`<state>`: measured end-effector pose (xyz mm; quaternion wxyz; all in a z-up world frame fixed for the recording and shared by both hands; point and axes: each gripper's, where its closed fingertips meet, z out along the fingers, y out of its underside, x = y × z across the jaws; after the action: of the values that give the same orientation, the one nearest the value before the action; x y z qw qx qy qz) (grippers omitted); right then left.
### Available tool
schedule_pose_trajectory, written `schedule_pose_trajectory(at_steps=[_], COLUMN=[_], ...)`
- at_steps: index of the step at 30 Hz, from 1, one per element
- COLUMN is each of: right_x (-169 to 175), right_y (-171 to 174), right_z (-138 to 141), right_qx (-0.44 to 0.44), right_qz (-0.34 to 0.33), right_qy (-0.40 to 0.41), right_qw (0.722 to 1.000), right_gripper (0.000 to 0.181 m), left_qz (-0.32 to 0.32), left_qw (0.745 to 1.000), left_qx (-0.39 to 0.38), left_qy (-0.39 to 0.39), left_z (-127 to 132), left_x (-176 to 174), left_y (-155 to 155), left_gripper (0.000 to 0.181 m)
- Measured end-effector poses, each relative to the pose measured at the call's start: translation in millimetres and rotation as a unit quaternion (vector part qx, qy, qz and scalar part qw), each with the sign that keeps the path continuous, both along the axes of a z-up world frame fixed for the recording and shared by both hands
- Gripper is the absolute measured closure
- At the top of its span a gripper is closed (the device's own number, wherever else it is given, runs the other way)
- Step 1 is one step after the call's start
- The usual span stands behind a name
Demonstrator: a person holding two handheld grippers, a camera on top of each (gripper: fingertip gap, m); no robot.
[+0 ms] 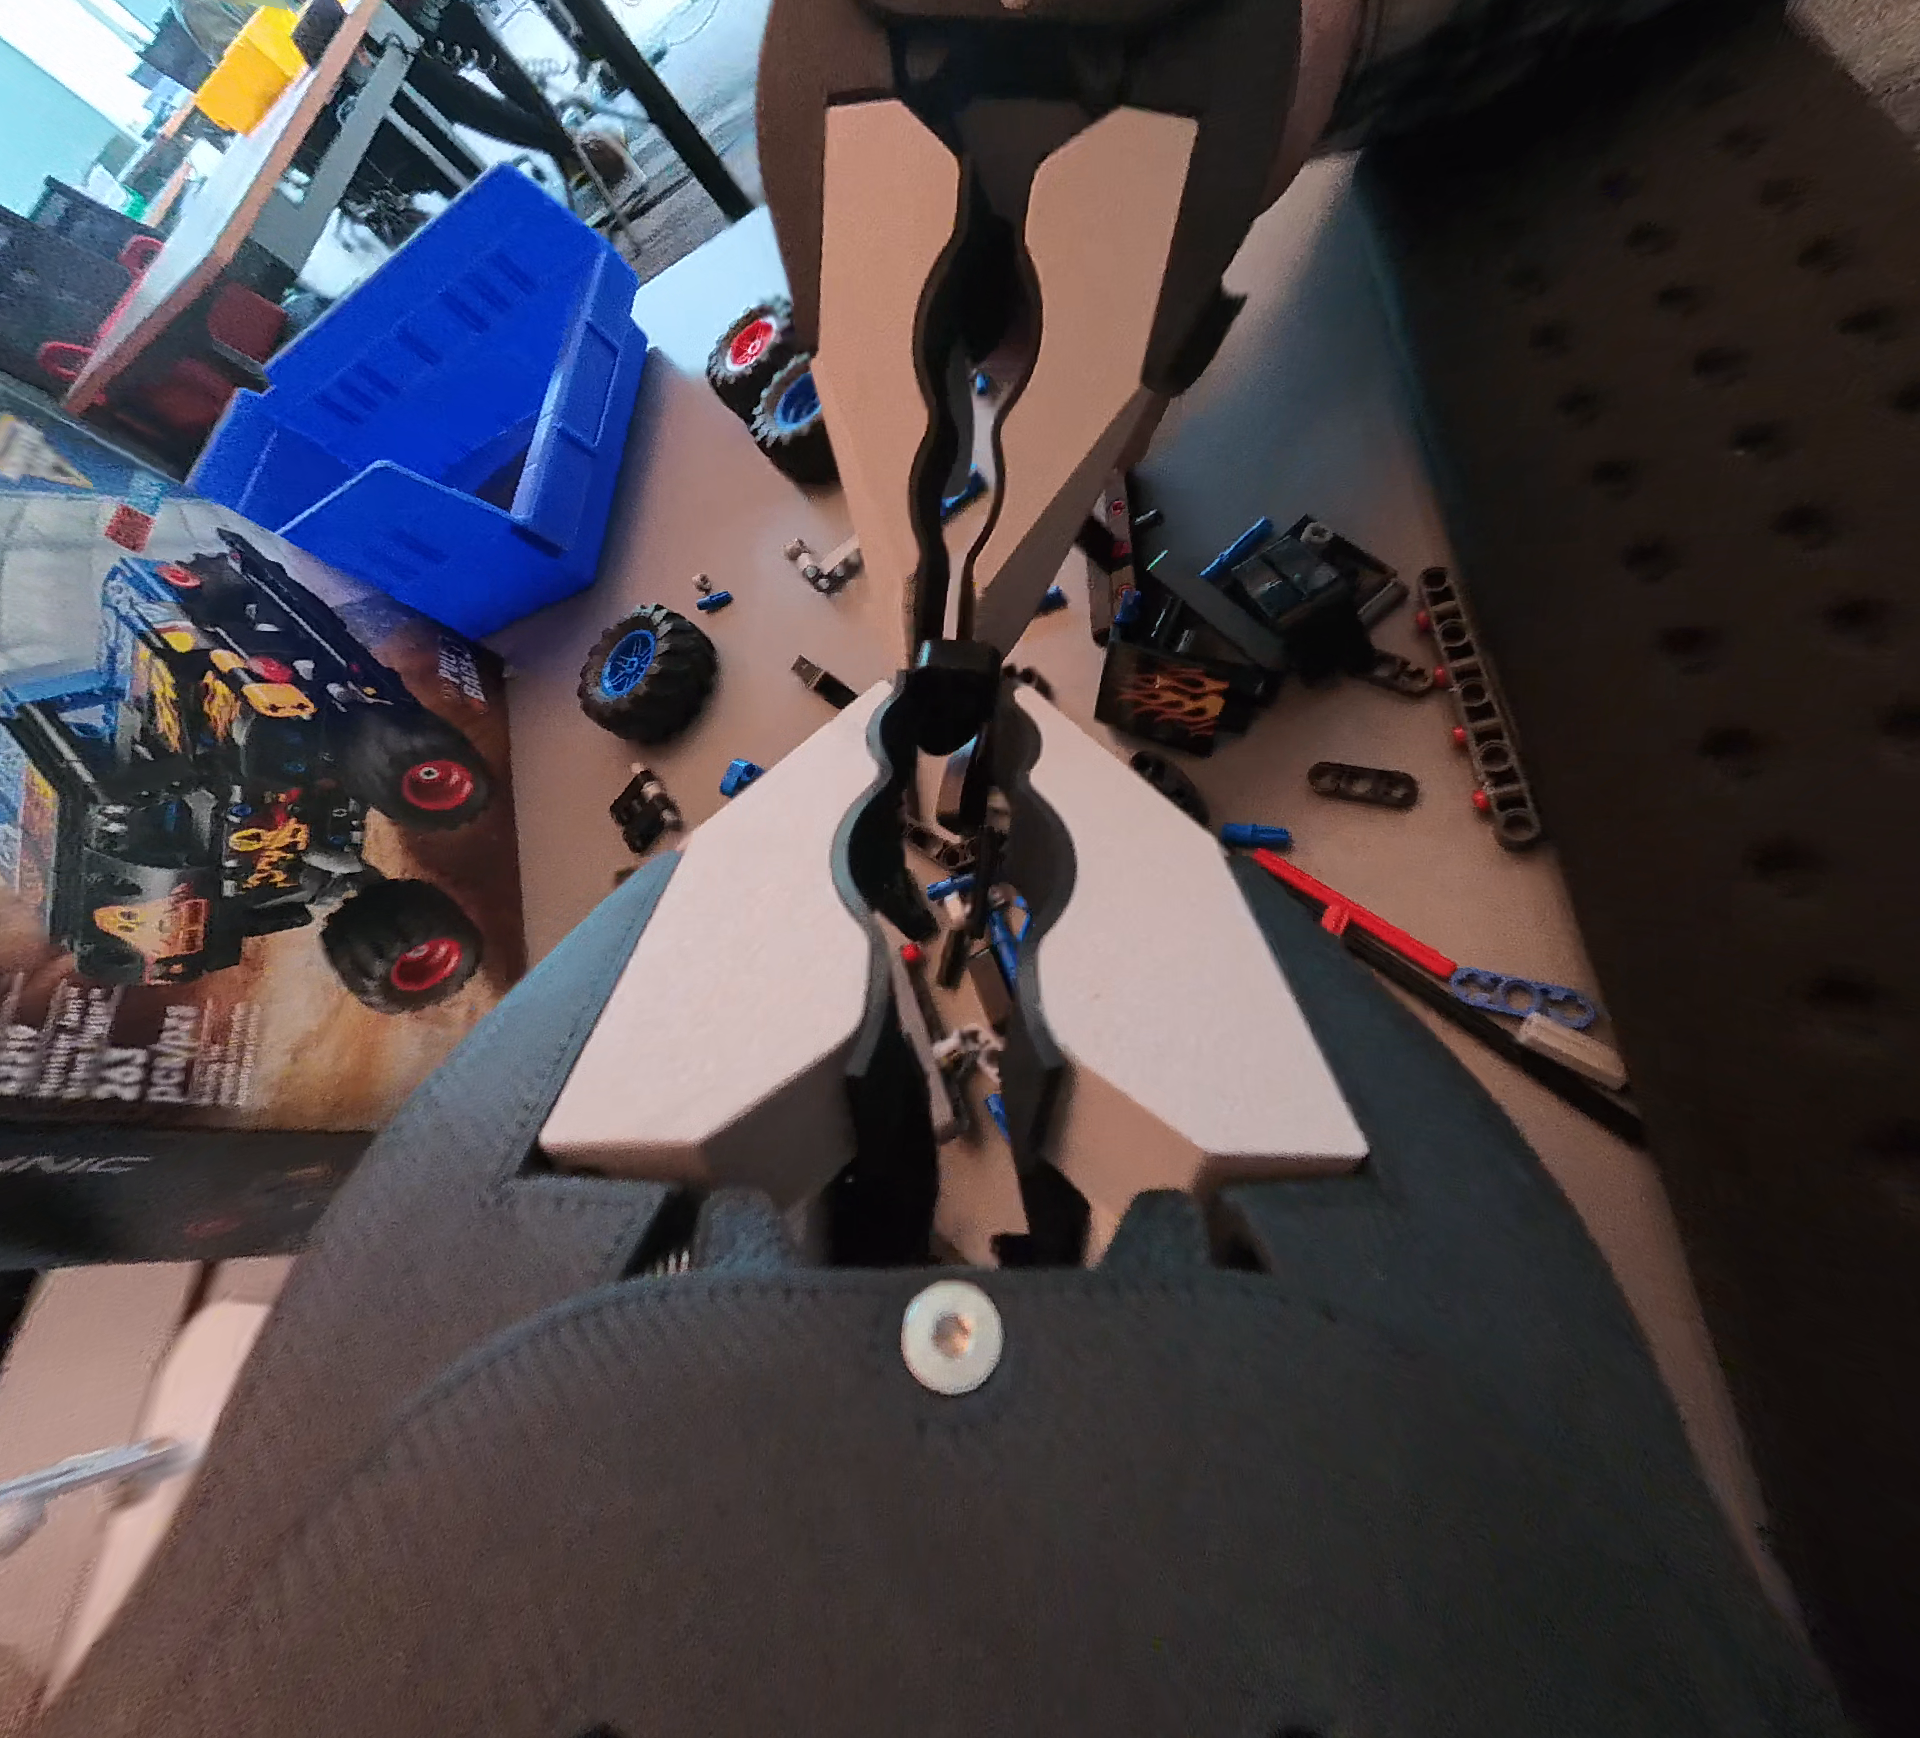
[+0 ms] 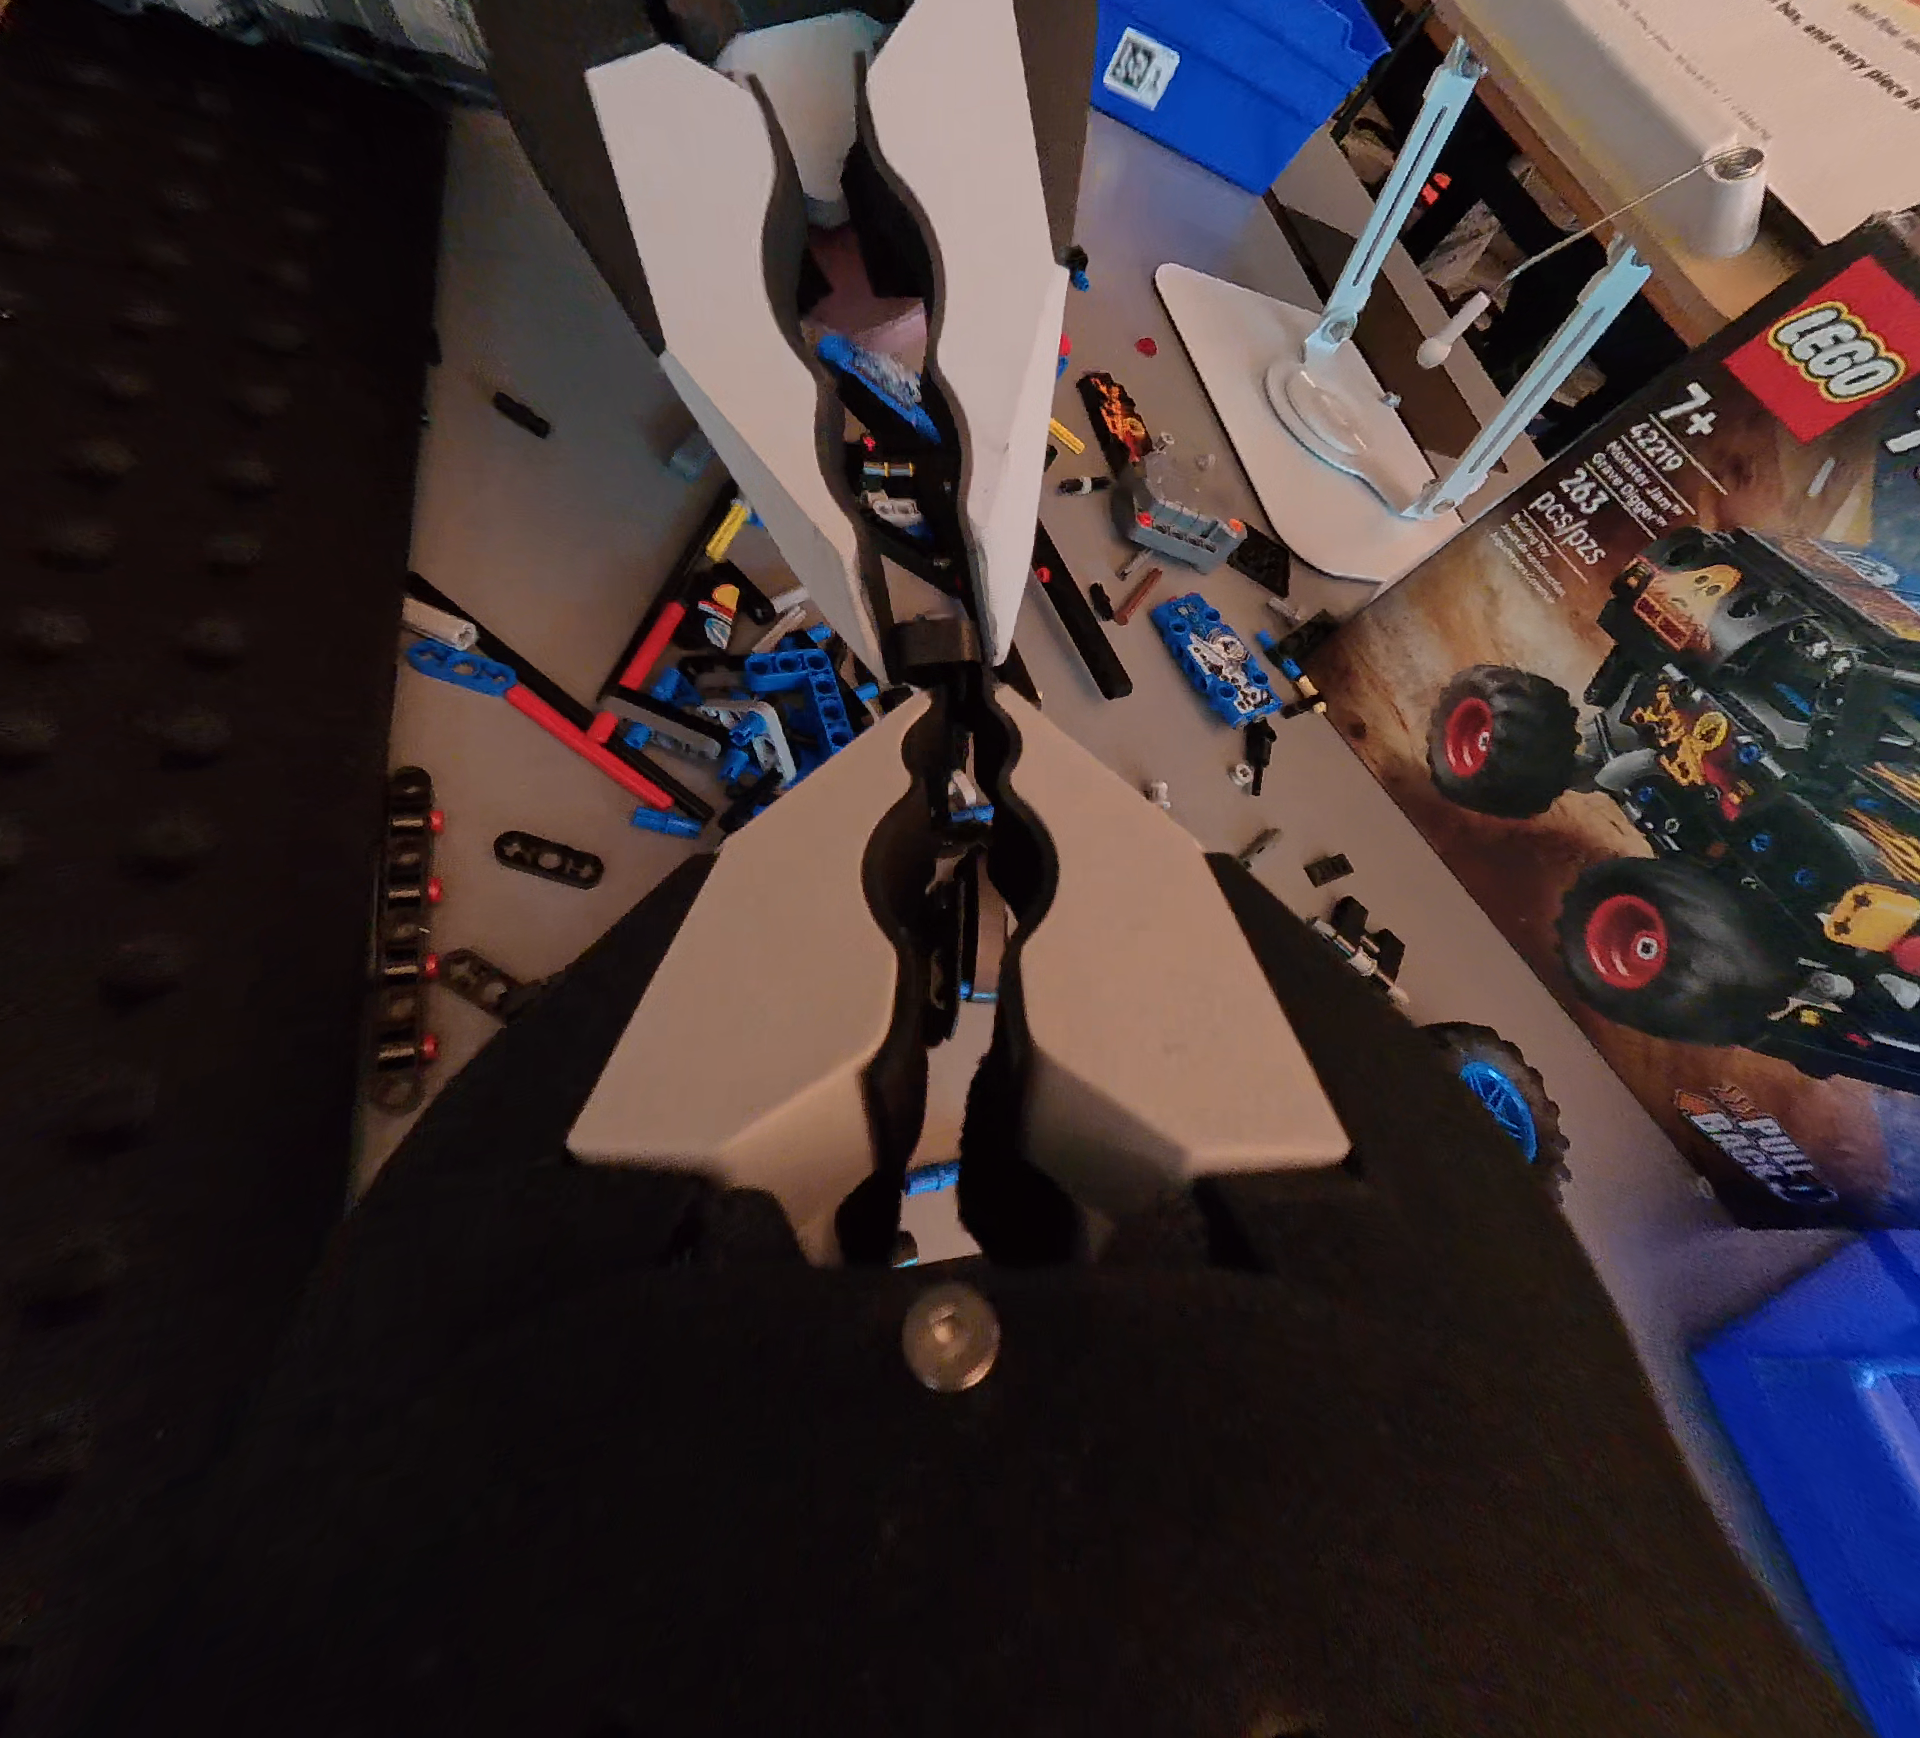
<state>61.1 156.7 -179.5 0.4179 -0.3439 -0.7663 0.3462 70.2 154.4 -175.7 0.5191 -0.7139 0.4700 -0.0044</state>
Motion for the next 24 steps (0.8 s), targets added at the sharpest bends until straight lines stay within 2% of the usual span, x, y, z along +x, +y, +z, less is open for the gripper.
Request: schedule_pose_trajectory(at_steps=[2,3,4,5,9,13,16,19,24], right_x=[2.0,6.1,9.7,10.0,-0.5,-4.0,-4.9,-5.2,-7.9], right_y=[7.7,21.2,23.8,19.5,1.7,5.3,1.6,-0.2,-1.0], right_z=[1.8,-4.4,2.4,15.6,6.0,2.2,2.7,12.1,13.8], right_qx=[0.002,0.012,-0.024,-0.057,-0.045,-0.072,-0.071,-0.082,-0.088], right_qz=[-0.013,-0.032,-0.031,-0.021,0.004,0.002,0.006,0.008,0.005], right_qy=[0.002,-0.010,0.002,0.025,0.003,-0.009,-0.007,0.017,0.022], right_qw=[1.000,0.999,0.999,0.998,0.999,0.997,0.997,0.996,0.996], right_gripper=[0.179,0.179,0.180,0.180,0.179,0.174,0.159,0.170,0.174], left_qz=[0.014,0.021,0.022,0.022,-0.001,-0.013,-0.018,-0.026,-0.037], left_qw=[0.999,0.995,0.989,0.989,0.985,0.986,0.984,0.982,0.984], left_qx=[0.011,0.020,0.029,0.031,-0.003,-0.031,-0.036,-0.038,-0.045], left_qy=[-0.041,-0.095,-0.140,-0.140,-0.171,-0.164,-0.172,-0.185,-0.171], left_z=[15.2,36.7,54.9,56.6,48.6,30.9,26.6,27.7,20.6], left_x=[-13.0,-26.2,-37.9,-44.7,-34.7,-24.6,-21.5,-17.1,-5.0], left_y=[-0.1,-4.1,-9.4,-12.2,-11.4,-7.0,-4.0,-3.1,-2.4], left_gripper=[0.168,0.169,0.169,0.169,0.169,0.169,0.169,0.169,0.168])
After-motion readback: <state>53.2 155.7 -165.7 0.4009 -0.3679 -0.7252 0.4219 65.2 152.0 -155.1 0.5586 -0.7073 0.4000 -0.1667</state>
